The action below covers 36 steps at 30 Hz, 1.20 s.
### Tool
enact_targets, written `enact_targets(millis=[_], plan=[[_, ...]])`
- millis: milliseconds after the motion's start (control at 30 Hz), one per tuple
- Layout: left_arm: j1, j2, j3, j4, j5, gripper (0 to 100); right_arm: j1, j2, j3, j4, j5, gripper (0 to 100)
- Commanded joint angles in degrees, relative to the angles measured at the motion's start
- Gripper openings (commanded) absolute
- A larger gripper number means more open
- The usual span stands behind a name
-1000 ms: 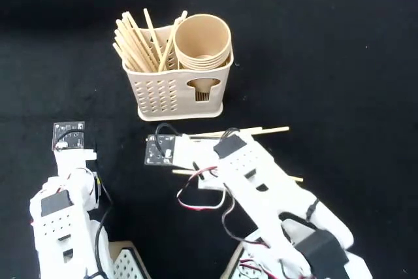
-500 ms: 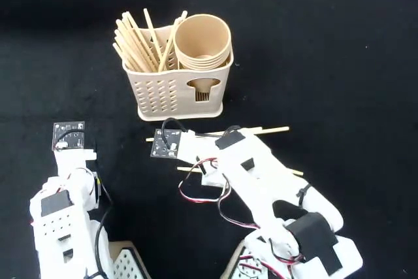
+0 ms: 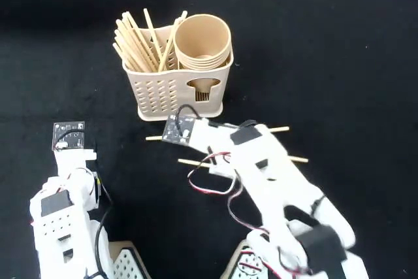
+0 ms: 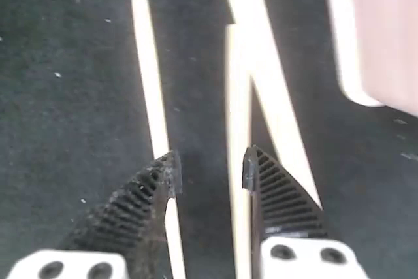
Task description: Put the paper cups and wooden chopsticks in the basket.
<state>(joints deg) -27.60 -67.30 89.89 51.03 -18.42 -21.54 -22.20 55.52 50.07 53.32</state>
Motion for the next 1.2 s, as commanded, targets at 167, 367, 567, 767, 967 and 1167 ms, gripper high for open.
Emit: enact_targets(millis=[167,367,567,767,967,1167], plan=[[-0.6,0.1,0.0,-1.1,-0.3,12,5.7,-8.4,2.7,-0.3,1.0,25.7],[-0.6,0.1,0.0,-1.1,-0.3,12,10.5,-1.7,2.2,-2.1,5.9,26.1],[-0.6,0.1,0.0,-1.1,-0.3,12,10.5,8.7,-2.6,-1.8,9.1,23.6],[-0.6,0.1,0.0,-1.1,-0.3,12,10.4,11.6,-4.2,2.3,13.0,14.5],[-0.6,0.1,0.0,-1.2,-0.3,12,10.5,6.2,-3.9,4.7,13.8,9.6],[-0.6,0.1,0.0,-1.2,-0.3,12,10.4,1.6,-3.7,4.8,13.6,2.9]])
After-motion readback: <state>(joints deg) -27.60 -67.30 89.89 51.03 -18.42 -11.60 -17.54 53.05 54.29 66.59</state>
